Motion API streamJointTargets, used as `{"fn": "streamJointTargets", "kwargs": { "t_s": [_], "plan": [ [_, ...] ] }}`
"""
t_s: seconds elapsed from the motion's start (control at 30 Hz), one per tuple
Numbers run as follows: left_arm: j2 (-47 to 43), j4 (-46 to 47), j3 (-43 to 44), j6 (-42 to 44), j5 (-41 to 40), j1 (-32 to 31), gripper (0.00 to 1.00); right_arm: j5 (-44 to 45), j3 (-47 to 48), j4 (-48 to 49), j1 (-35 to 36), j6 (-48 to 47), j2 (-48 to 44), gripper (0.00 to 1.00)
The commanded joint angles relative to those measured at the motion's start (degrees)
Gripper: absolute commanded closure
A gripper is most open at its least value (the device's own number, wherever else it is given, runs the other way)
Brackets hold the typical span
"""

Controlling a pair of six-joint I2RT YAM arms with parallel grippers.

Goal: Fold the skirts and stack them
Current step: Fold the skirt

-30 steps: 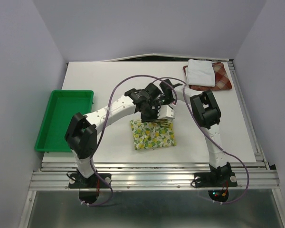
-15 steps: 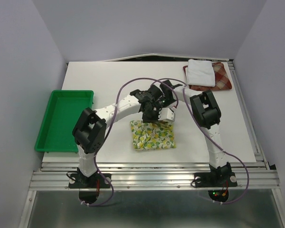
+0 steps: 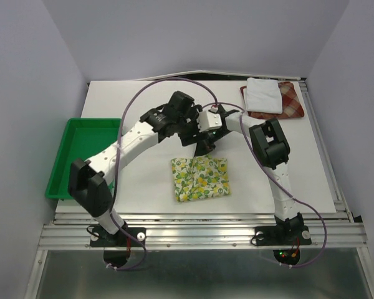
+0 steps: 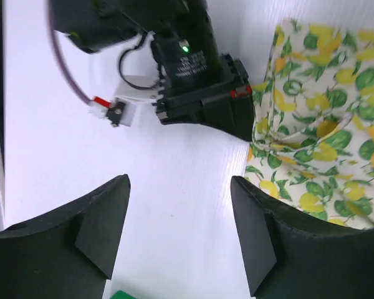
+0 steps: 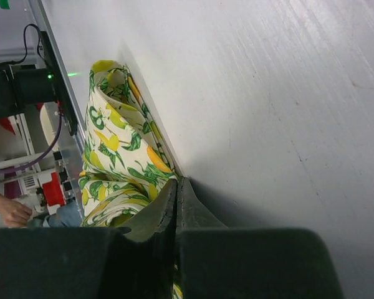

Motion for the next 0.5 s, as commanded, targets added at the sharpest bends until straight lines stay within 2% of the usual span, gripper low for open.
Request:
{"fn": "streamJointTargets", "kwargs": {
  "t_s": [0.0, 0.07, 0.17, 0.33, 0.47],
  "plan": [
    [-8.6, 2.2, -2.7, -13.0, 1.4, -0.5, 0.23, 9.7, 1.0, 0.1, 0.6, -0.8, -1.0, 0.98],
    [-10.8, 3.2, -9.0, -17.0, 5.3, -0.5, 0.2, 10.2, 1.1, 0.5, 0.6, -0.2, -1.9, 0.96],
    [-17.6, 11.0, -19.8, -25.1, 9.3, -1.0, 0.19, 9.7, 2.5, 0.9, 0.6, 1.1, -3.5, 0.95],
    [-18.7, 14.4, -27.8, -29.3, 2.6, -9.0, 0.17, 10.8, 4.2, 0.2, 0.6, 2.0, -6.2, 0.89],
    [-16.4, 15.4, -30.4, -31.0, -0.7, -13.5, 0.21, 12.1, 3.7, 0.2, 0.0, 3.0, -9.5, 0.82]
  ]
}}
